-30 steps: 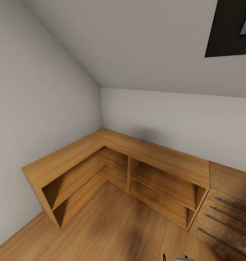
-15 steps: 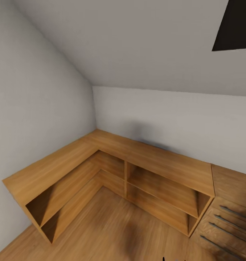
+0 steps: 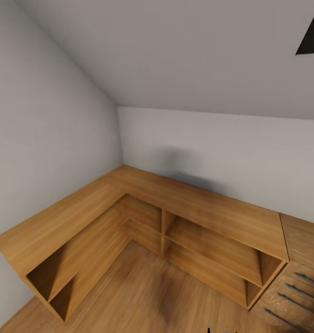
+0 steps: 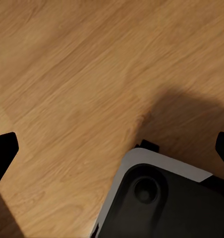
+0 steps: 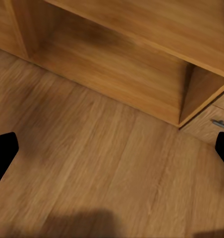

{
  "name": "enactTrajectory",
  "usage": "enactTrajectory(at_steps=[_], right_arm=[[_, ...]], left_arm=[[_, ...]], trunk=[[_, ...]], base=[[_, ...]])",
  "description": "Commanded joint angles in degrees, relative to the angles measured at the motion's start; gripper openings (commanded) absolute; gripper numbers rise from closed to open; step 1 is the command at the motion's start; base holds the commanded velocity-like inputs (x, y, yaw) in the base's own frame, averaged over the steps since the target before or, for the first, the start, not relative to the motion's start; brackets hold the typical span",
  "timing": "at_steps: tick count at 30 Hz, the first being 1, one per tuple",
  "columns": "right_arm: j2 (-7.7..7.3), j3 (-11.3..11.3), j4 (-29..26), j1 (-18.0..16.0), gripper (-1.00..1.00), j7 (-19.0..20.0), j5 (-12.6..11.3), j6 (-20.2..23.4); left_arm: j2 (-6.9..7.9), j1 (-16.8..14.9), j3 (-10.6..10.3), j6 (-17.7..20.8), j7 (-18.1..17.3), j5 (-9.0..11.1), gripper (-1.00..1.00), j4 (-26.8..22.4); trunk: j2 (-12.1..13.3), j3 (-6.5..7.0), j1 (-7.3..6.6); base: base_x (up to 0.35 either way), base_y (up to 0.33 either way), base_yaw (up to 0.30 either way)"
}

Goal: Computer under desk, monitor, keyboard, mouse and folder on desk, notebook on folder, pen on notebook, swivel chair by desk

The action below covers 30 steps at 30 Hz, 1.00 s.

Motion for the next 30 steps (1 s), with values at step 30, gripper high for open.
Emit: enactTrajectory(at_steps=[30], right_arm=[[-0.08,0.7,-0.2,0.0,1.00,-0.3,0.3,-0.1]], left_arm=[[0.07,0.0,-0.5,-0.1,0.5,0.4,1.00,-0.2]], trunk=[[-0.1,-0.22,0.02]], base=[[-0.044,0.105,-0.261]])
